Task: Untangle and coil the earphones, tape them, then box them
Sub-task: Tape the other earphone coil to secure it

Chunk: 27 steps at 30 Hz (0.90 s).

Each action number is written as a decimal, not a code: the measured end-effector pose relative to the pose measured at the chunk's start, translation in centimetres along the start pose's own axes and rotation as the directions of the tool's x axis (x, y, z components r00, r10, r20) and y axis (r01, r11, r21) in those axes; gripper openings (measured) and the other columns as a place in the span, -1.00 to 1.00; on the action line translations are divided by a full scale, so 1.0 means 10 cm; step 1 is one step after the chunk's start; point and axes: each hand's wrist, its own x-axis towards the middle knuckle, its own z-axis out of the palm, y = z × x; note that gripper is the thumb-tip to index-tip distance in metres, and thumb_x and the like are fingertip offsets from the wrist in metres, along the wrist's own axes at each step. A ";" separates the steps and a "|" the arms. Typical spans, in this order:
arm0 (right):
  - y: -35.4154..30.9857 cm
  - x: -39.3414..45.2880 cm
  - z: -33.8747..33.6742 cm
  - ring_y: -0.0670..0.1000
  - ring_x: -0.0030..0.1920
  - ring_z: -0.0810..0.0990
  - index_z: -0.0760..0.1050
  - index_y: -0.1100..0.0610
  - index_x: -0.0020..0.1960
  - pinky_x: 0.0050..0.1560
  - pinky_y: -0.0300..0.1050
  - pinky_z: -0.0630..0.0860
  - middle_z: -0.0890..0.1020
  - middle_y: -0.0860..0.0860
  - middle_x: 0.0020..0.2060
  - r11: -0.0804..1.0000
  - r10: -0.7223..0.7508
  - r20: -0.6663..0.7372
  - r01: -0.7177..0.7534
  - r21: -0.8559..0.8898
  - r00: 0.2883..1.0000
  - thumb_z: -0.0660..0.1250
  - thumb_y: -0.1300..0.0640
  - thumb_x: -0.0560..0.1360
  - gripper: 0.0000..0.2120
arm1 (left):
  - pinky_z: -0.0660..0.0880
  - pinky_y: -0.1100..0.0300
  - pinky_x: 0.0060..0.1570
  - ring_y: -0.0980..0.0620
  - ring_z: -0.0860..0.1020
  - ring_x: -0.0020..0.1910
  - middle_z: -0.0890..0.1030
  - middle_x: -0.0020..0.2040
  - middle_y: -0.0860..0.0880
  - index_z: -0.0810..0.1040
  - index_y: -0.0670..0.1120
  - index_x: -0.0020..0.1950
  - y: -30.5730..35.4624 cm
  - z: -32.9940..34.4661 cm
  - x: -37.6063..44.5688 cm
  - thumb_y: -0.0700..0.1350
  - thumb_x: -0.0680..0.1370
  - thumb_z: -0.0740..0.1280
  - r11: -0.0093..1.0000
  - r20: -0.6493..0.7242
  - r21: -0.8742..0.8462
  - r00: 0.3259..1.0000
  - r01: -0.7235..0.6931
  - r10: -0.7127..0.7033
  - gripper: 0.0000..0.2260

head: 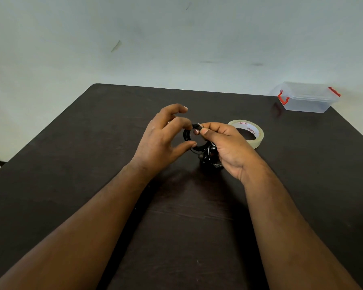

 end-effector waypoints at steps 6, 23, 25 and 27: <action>-0.03 -0.01 0.02 -0.07 0.09 0.56 0.69 0.03 -0.17 0.09 -0.09 0.45 0.70 -0.08 -0.11 0.996 0.028 -0.064 -0.034 -0.088 0.998 0.32 0.12 0.55 -0.80 | 0.53 -0.12 -0.11 -0.06 0.51 0.06 0.45 0.27 -0.17 0.50 0.03 0.04 -0.01 0.04 0.01 -0.03 0.47 0.45 0.998 0.006 0.067 1.000 -0.013 0.013 -0.79; -0.05 0.01 -0.05 -0.01 0.05 0.57 0.70 0.01 -0.30 0.32 0.14 0.42 0.70 -0.02 -0.16 0.995 0.095 -0.107 -0.097 -0.010 0.990 0.38 0.15 0.49 -0.78 | 0.51 -0.06 -0.19 -0.12 0.56 -0.04 0.60 0.11 -0.20 0.68 -0.19 -0.07 0.09 0.15 0.01 -0.14 0.52 0.41 0.987 -0.054 0.150 0.996 -0.057 0.066 -0.87; -0.05 0.00 -0.05 -0.03 0.07 0.58 0.69 0.03 -0.31 0.29 0.05 0.43 0.70 -0.04 -0.14 0.994 0.089 -0.128 -0.097 -0.058 0.988 0.38 0.15 0.50 -0.77 | 0.51 -0.06 -0.20 -0.13 0.56 -0.05 0.61 0.09 -0.18 0.68 -0.19 -0.08 0.06 0.15 0.01 -0.17 0.51 0.40 0.986 -0.047 0.154 0.997 -0.055 0.063 -0.89; -0.05 0.00 -0.04 -0.06 0.05 0.59 0.68 0.08 -0.27 0.20 -0.04 0.46 0.70 -0.05 -0.12 0.985 0.066 -0.147 -0.087 -0.148 0.987 0.36 0.15 0.52 -0.79 | 0.51 -0.07 -0.21 -0.13 0.56 -0.07 0.61 0.07 -0.17 0.68 -0.19 -0.11 0.05 0.15 0.01 -0.19 0.51 0.39 0.985 -0.025 0.162 0.997 -0.062 0.067 -0.91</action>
